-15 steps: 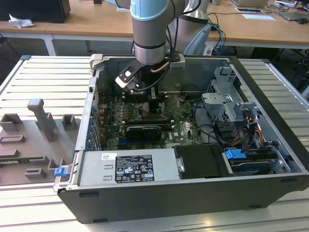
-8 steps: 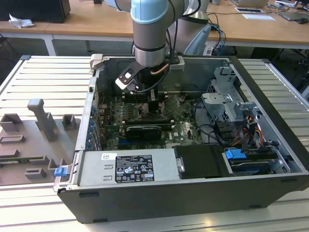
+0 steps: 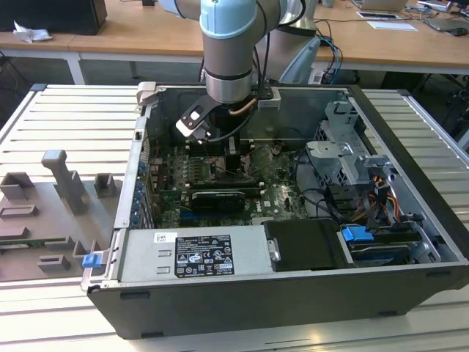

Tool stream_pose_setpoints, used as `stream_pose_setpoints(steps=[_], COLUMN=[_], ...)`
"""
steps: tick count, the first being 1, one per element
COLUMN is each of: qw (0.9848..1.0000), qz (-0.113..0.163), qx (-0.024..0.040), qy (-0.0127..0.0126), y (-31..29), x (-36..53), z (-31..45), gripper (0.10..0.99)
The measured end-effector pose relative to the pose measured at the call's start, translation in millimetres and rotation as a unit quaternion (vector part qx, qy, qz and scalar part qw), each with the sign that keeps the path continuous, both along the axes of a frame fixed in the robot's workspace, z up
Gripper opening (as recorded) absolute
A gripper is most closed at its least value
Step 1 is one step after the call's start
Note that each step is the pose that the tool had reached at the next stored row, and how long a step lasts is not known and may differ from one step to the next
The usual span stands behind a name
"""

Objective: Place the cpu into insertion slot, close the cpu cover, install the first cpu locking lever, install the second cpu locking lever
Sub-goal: 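Place the cpu into insertion slot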

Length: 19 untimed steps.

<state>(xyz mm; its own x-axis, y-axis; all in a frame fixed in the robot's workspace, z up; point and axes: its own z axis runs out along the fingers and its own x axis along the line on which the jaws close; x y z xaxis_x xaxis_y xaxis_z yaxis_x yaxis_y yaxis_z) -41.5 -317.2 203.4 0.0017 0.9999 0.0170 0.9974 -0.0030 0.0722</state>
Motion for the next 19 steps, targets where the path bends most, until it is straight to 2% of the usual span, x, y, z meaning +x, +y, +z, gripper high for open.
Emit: stream_pose_setpoints(steps=[12, 14, 15, 19], qw=[1.0, 1.0, 1.0, 1.0], qz=[0.0, 0.0, 0.0, 0.0], qx=[0.0, 0.0, 0.0, 0.0], qy=[0.0003, 0.0004, 0.0004, 0.0004], y=[0.0, 0.0, 0.0, 0.0], x=[0.9, 0.8, 0.8, 0.9], z=[-2.3, -2.3, -2.4, 4.6], gripper=[0.533, 0.545, 0.608, 0.608])
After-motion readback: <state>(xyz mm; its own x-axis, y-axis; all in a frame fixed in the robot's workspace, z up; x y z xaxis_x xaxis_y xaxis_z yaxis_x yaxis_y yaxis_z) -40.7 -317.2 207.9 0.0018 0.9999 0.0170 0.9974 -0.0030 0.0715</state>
